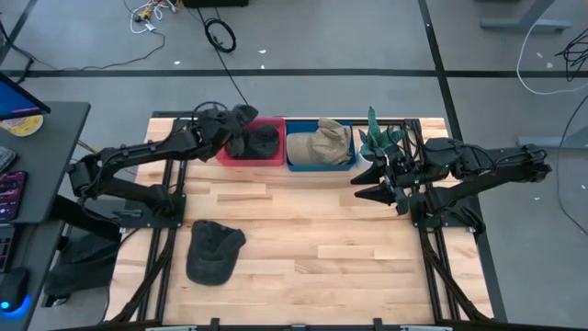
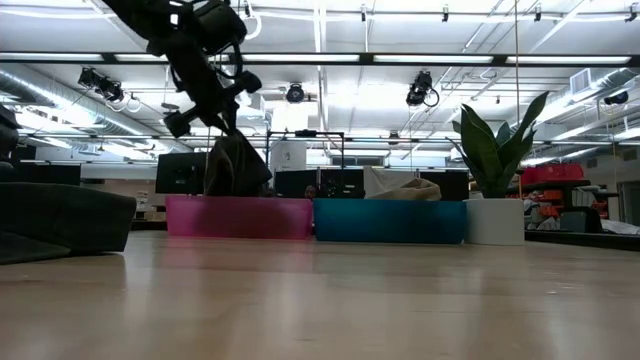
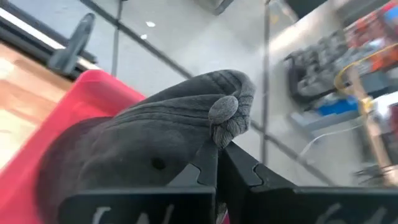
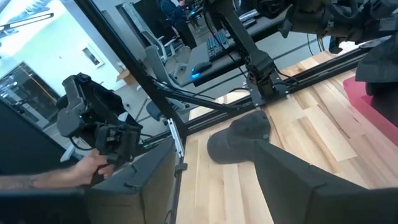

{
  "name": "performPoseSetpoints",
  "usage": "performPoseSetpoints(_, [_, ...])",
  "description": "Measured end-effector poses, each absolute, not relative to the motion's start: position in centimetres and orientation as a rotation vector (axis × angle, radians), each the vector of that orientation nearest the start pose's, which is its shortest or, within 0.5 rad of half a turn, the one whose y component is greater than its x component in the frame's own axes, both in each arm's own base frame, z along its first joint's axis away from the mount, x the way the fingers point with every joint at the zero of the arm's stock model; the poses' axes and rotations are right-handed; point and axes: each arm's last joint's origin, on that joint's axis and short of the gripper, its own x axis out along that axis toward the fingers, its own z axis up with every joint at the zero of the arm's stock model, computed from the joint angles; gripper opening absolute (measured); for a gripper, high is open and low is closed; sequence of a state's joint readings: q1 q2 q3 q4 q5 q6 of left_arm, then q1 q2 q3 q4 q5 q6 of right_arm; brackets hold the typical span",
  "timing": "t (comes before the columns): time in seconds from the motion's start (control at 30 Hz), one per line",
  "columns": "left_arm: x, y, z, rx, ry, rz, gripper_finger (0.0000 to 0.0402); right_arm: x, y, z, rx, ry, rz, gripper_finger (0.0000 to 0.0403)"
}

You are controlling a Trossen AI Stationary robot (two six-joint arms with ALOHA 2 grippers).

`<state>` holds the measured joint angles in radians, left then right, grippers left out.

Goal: Pick & Place hat
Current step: Put the top black cap into the red bin

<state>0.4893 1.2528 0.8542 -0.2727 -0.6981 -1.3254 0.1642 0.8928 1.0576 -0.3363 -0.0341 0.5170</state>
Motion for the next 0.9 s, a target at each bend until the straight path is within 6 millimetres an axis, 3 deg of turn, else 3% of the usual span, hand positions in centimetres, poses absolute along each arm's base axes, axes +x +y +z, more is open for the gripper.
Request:
performPoseSetpoints(0.2, [23.0,14.5,25.4,-1.03,0.033,1.462,0.0005,17.9,3.1,39.2,0.501,0.22,0.149,0.0219])
performPoseSetpoints(0.73, [27.4,16.1,22.3,-1.027,0.168,1.483,0.0006,17.9,3.1,39.2,0.501,0.221,0.148,0.0219])
performPoseSetpoints(0.9, [28.2,16.3,22.2,-1.024,0.177,1.476,0.0027,17.9,3.1,39.1,0.497,0.23,0.145,0.0219])
